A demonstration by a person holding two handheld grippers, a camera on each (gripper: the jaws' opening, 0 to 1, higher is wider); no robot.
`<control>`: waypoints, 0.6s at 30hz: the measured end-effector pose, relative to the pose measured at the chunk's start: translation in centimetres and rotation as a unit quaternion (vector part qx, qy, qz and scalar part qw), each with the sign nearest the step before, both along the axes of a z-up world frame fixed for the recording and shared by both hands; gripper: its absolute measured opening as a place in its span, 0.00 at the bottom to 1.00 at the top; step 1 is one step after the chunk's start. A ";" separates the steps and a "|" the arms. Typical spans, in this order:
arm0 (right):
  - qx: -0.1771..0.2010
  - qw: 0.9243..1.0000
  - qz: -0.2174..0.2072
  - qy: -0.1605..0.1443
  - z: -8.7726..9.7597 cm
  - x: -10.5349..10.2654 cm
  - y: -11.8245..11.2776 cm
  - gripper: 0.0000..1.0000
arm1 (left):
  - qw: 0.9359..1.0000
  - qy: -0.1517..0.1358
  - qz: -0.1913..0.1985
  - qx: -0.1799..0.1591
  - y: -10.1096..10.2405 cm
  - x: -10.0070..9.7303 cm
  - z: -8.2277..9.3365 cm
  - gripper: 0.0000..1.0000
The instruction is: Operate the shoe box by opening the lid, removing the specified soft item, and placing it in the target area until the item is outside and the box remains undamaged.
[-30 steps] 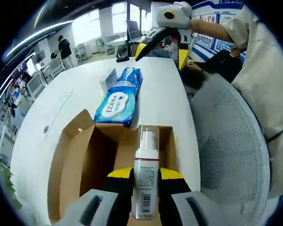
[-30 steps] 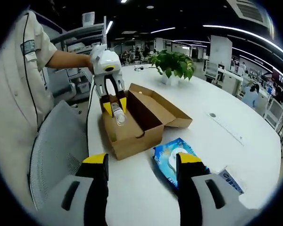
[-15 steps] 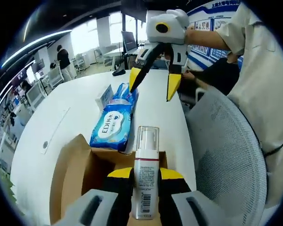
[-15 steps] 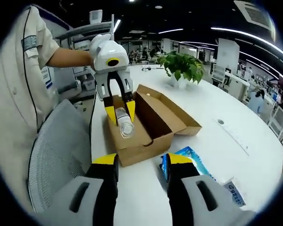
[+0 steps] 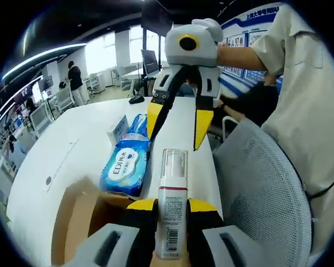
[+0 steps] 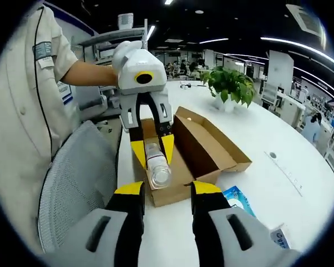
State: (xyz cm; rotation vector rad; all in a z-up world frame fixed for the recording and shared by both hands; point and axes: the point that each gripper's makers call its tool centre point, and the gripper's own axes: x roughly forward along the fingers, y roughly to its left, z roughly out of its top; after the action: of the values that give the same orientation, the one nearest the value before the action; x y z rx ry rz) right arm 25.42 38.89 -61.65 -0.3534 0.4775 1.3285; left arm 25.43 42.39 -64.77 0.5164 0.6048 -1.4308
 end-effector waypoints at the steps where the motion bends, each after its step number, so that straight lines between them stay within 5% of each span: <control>1: 0.001 1.000 0.002 -0.001 0.0 -0.1 0.2 0.30 | 1.000 0.000 0.001 -0.004 -0.1 0.0 0.1 0.19; 7: 0.010 1.000 0.018 -0.004 0.3 -0.6 1.2 0.26 | 0.998 0.016 0.003 -0.053 -1.1 -0.4 1.4 0.19; 18: 0.030 0.999 0.033 -0.010 1.5 -1.1 1.9 0.18 | 0.995 0.024 -0.007 -0.093 -1.6 -1.1 1.9 0.19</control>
State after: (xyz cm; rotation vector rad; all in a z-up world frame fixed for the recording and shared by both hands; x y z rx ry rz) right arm 24.27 40.74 -60.16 -0.3361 0.4112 1.3994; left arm 24.34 40.80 -62.84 0.3406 0.5003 -1.4985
